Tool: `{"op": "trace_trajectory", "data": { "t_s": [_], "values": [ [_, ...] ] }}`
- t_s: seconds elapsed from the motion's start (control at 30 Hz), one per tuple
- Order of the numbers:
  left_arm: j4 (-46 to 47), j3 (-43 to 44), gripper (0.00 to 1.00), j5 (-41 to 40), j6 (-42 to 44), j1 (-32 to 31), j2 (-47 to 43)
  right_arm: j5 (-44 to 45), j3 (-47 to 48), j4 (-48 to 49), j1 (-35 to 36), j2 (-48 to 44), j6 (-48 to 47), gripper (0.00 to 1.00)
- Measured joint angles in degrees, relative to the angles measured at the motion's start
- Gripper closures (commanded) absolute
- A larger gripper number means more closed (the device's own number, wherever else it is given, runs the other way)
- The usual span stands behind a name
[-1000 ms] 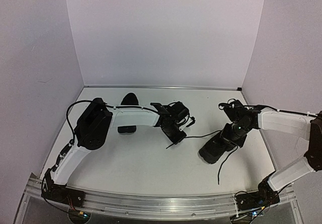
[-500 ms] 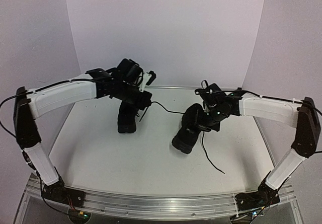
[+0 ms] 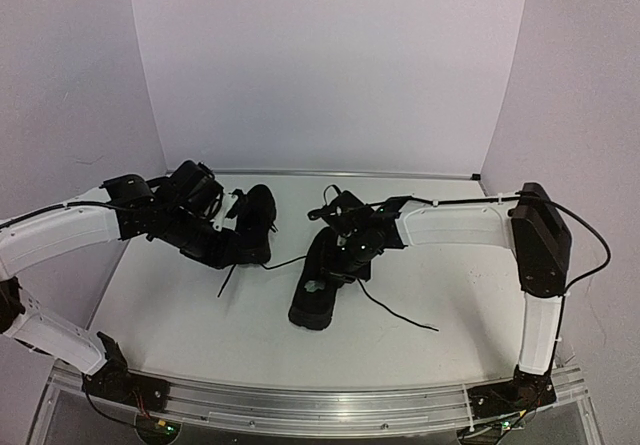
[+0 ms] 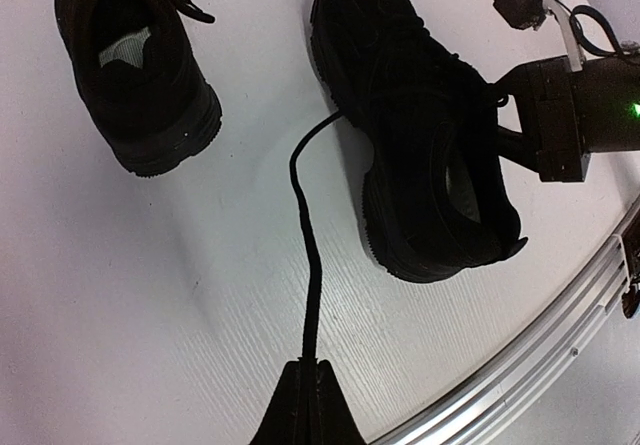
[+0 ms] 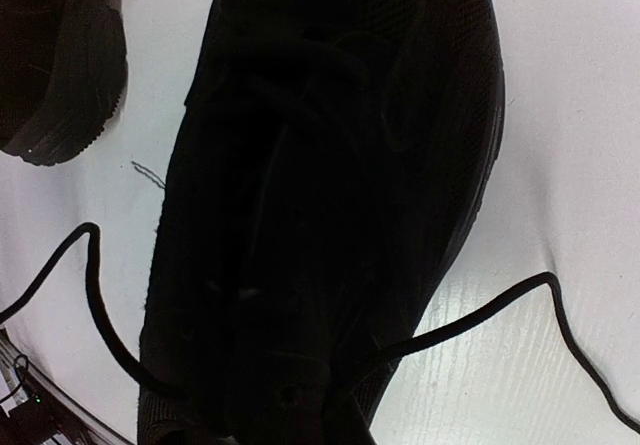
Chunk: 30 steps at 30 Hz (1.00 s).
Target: Tie the shoes
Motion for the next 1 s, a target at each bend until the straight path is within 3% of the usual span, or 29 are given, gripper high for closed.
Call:
{"op": "trace_trajectory", "data": {
  "t_s": [0.13,0.3,0.6,0.77,1.0],
  "values": [
    [-0.9,-0.5,1.0,1.1,-0.8,0.0,-1.3,-1.4,0.2,1.1,0.3,0.0,1.5,0.42],
    [-1.0,-0.5,1.0,4.4,0.2,0.0,-1.8,-3.0,-2.7,1.3,0.6,-5.1,1.9,0.27],
    [-2.1,0.8,1.0,9.2,3.9,0.0,-1.9,-3.5,-20.8,-0.8,-3.3,-27.0,-0.8,0.26],
    [-2.0,2.4,1.0,10.6,4.9,0.0,-0.3,-2.6,-23.6,-7.5,-5.4,-25.4,-5.8,0.28],
    [-1.9,2.6,1.0,11.3,5.2,0.0,2.8,1.4,-20.7,-16.8,-5.2,-16.4,-13.2,0.33]
  ]
}}
